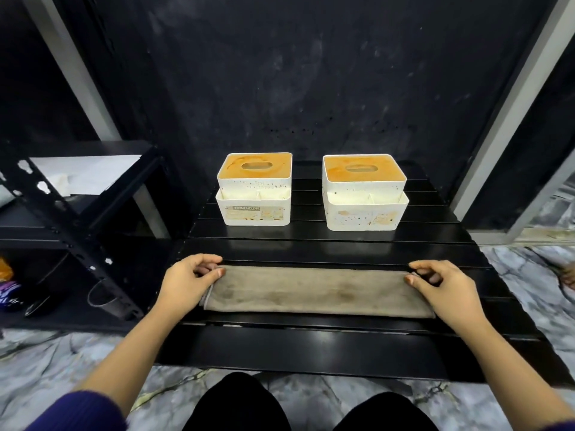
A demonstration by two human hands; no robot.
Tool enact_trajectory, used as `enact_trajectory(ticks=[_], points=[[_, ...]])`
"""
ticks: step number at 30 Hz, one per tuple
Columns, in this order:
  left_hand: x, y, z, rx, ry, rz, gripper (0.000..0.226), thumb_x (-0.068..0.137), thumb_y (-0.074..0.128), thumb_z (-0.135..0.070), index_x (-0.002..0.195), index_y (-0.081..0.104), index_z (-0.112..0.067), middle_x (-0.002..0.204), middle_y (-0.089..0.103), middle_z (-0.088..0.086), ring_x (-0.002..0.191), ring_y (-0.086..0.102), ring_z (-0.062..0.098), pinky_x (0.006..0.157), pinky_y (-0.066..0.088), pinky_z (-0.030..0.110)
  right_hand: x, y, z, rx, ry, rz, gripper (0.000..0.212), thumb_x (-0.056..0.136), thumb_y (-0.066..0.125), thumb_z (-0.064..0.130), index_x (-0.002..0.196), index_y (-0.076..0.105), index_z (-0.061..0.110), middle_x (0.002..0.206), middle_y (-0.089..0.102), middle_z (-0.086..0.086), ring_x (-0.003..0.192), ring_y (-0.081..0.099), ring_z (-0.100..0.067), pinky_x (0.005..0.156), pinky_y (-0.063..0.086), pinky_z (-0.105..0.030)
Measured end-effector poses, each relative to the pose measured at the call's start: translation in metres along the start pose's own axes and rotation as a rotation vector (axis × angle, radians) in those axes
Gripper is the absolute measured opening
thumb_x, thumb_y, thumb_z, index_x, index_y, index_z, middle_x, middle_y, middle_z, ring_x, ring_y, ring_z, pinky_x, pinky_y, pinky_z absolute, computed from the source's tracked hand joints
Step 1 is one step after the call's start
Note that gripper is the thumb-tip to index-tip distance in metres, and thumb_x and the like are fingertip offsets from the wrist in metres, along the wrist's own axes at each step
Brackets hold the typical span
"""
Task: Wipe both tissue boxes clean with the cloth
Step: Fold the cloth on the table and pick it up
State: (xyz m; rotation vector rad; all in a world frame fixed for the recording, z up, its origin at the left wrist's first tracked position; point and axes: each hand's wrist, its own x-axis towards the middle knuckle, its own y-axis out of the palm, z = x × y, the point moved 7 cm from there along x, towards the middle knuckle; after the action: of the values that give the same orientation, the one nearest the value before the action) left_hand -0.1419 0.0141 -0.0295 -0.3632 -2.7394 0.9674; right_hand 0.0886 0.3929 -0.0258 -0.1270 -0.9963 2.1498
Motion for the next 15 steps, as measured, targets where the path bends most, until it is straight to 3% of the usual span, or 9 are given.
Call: enact_trajectory(ticks=[5, 10, 15], points=[[-0.02, -0.011, -0.005, -0.023, 0.068, -0.093, 0.029, 0.077, 0.075, -0.013, 0.102, 0.066, -0.025, 0.109, 0.057, -0.007, 0.097, 0.057, 0.009, 0.084, 0.043, 0.024, -0.024, -0.011, 0.001, 0.053, -0.029, -0.04, 0.029, 0.074, 0.074, 0.011, 0.099, 0.067, 0.025, 0.09, 0.057, 0.006, 0.079, 0.053, -0.008, 0.067, 0.038, -0.005], [-0.047, -0.015, -0.004, 0.009, 0.133, -0.071, 0.022, 0.075, 0.076, -0.013, 0.088, 0.069, -0.029, 0.1, 0.06, -0.014, 0.096, 0.056, -0.003, 0.076, 0.038, 0.006, -0.052, -0.019, 0.002, 0.036, -0.12, 0.052, 0.022, 0.071, 0.075, 0.011, 0.088, 0.071, 0.025, 0.096, 0.058, 0.015, 0.095, 0.05, 0.009, 0.079, 0.03, 0.003], [-0.057, -0.011, -0.002, 0.037, 0.153, -0.015, 0.025, 0.072, 0.079, -0.017, 0.083, 0.067, -0.036, 0.099, 0.06, -0.017, 0.095, 0.051, -0.018, 0.076, 0.031, -0.005, -0.056, -0.016, 0.001, -0.097, -0.148, 0.161, 0.03, 0.072, 0.075, 0.012, 0.1, 0.07, 0.022, 0.095, 0.056, 0.016, 0.095, 0.049, -0.015, 0.085, 0.031, -0.022]])
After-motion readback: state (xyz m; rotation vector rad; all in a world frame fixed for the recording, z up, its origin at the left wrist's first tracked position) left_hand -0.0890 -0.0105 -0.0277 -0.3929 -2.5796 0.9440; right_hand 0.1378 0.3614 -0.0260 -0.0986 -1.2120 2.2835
